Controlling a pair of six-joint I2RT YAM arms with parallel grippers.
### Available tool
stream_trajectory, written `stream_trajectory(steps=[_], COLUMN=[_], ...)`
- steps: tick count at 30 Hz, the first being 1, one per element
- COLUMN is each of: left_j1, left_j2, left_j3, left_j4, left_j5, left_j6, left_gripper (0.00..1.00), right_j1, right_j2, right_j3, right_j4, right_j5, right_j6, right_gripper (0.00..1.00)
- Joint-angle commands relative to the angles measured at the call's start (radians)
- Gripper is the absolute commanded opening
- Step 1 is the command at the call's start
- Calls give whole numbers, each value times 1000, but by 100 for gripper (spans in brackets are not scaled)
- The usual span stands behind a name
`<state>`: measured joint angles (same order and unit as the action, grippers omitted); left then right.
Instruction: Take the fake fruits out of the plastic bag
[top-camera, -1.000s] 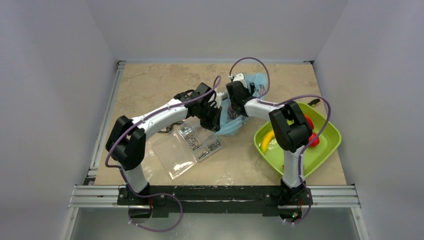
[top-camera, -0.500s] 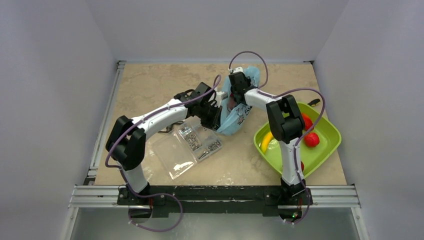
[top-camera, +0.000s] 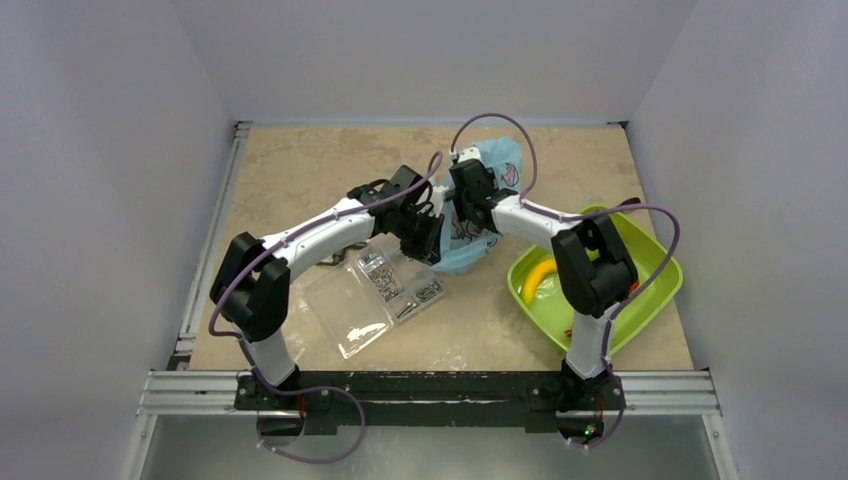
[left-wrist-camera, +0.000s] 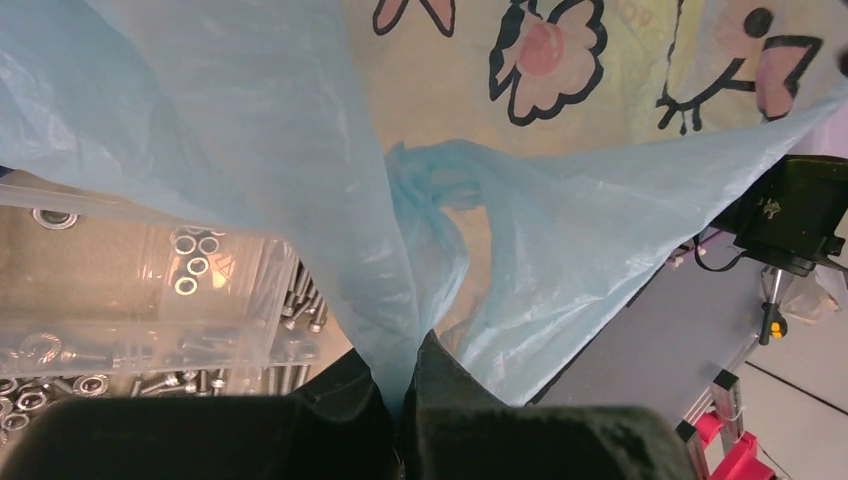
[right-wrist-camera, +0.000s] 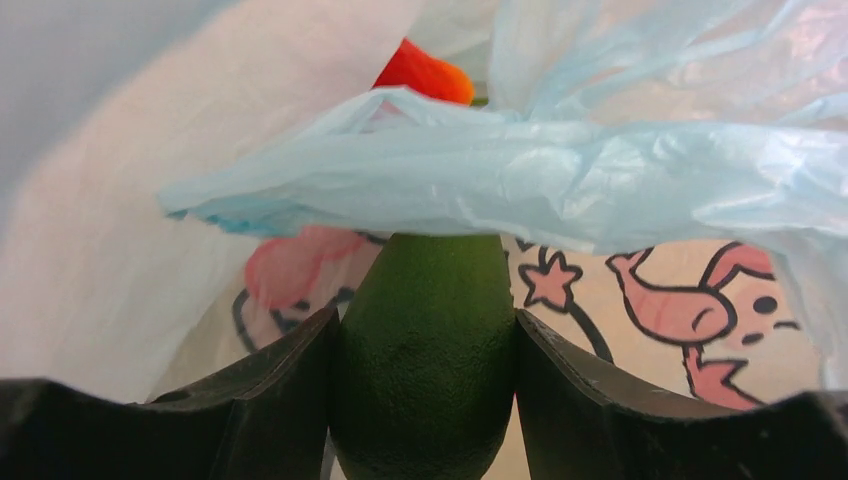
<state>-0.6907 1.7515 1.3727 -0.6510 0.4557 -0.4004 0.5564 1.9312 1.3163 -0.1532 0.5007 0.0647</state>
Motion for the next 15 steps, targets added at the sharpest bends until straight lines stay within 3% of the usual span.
stream_trajectory(steps=[1, 6, 15], left_j1=[-6, -6, -6], left_j2=[-13, -14, -36], left_j3=[32, 31, 26], left_j4=[28, 29, 23], left_j5=[14, 11, -43], left_j6=[-2, 0, 10], left_gripper=[0, 0, 0], right_j1=[28, 29, 22], right_j2=[-144, -282, -412], right_j3=[-85, -181, -237], right_j4=[-2, 36, 28], right_j5=[-90, -196, -158], right_j6=[109, 166, 210], right_gripper=[0, 0, 0])
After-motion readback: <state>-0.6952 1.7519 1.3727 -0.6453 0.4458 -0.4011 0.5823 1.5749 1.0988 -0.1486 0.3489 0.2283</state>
